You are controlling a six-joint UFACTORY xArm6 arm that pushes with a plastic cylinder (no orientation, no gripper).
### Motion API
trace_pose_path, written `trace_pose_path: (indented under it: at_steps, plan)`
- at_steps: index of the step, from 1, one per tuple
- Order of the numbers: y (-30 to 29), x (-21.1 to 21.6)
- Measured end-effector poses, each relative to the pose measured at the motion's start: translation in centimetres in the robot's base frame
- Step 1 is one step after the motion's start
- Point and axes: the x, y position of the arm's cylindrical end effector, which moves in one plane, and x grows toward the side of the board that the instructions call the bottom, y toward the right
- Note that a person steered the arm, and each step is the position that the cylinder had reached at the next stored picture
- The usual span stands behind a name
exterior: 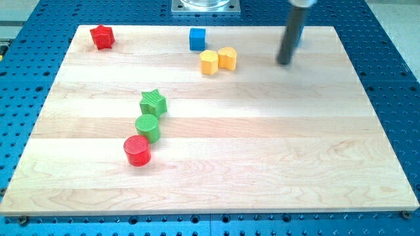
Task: Slide the green star to the top left of the green circle
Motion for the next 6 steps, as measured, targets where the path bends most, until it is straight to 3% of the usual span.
trace_pose_path:
  at_steps: [2,3,5,6]
  plan:
    - [-15.4,12.6]
    - [-22.9,7.4]
    - [-21.1,-1.1]
    - [-20.0,-2.5]
